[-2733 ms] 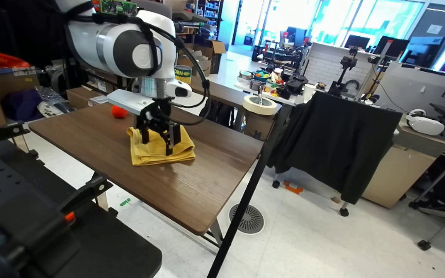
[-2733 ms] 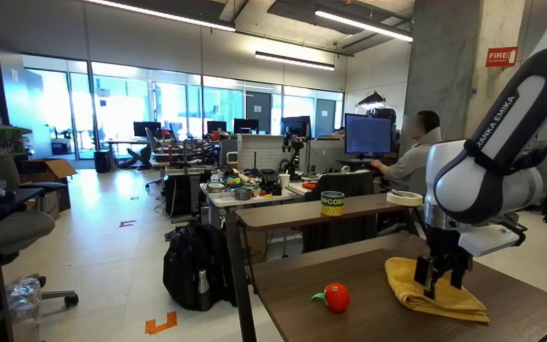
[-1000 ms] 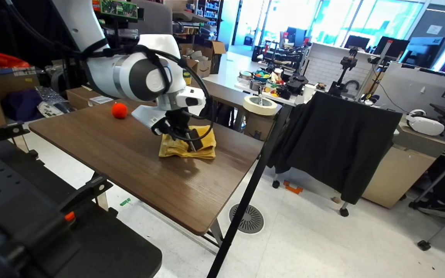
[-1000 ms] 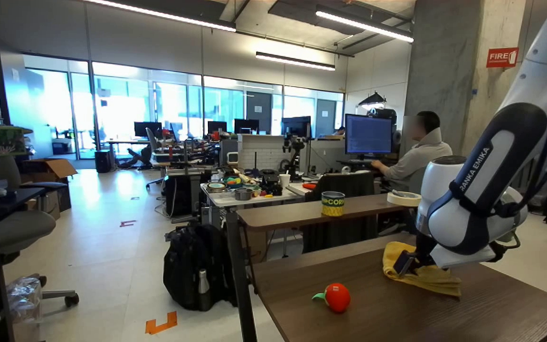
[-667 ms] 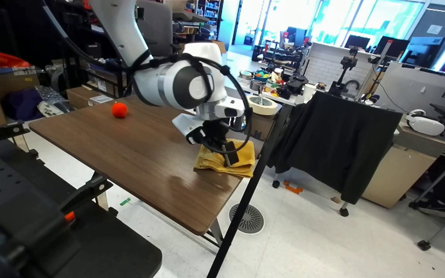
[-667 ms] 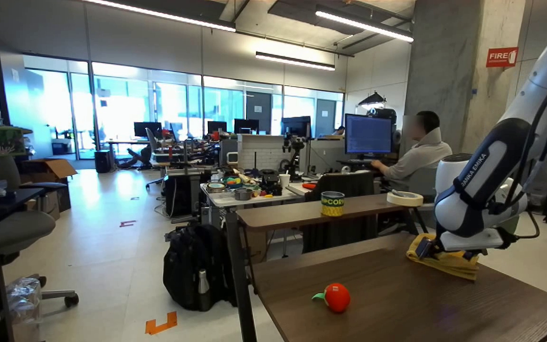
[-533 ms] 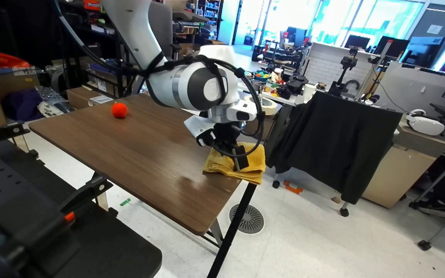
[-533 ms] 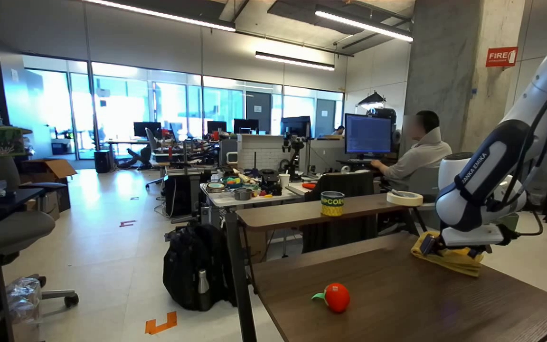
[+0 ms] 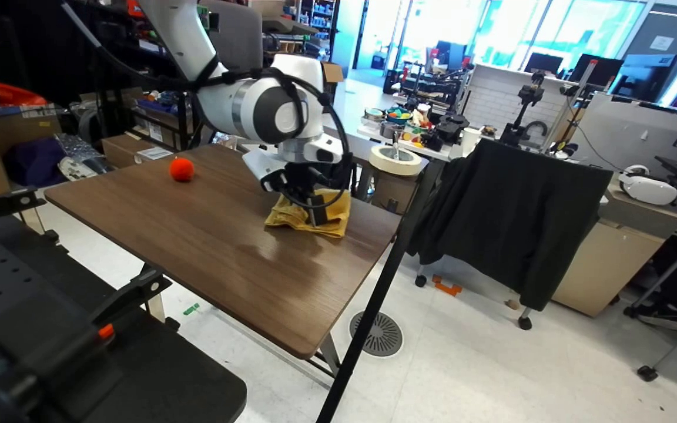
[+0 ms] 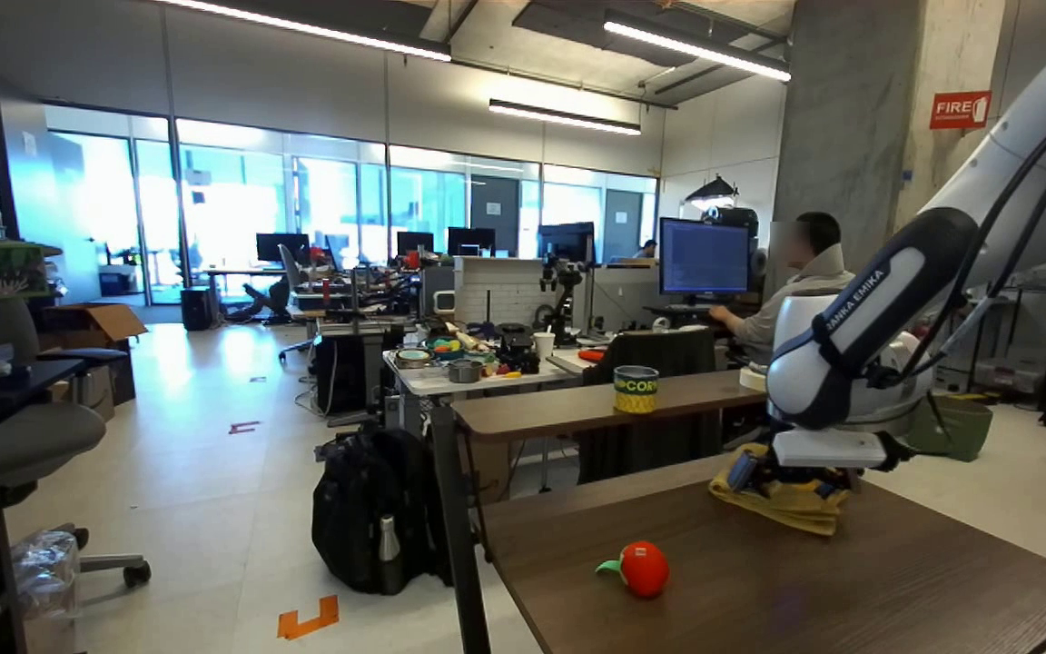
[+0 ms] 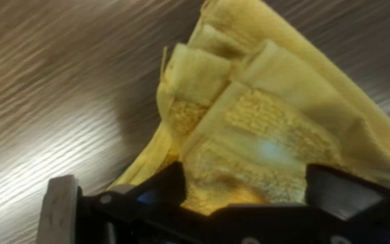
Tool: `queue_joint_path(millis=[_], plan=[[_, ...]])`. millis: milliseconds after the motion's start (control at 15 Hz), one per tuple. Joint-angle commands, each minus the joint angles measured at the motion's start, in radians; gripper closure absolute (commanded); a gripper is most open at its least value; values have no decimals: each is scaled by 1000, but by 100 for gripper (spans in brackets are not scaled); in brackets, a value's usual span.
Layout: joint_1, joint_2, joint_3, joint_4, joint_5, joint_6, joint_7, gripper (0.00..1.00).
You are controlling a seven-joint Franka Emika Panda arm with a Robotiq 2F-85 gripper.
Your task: Wipe the table with the yellow towel
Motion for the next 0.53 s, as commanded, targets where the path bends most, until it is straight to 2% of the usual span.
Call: queue_joint_path(millis=[0, 200, 333, 467], plan=[[60, -1, 88, -45, -9, 5, -44, 0], [78, 10, 94, -21, -10, -46, -39, 0], [89, 16, 44, -24, -26, -62, -9, 0], [94, 5, -33, -68, -52, -69, 28, 0]])
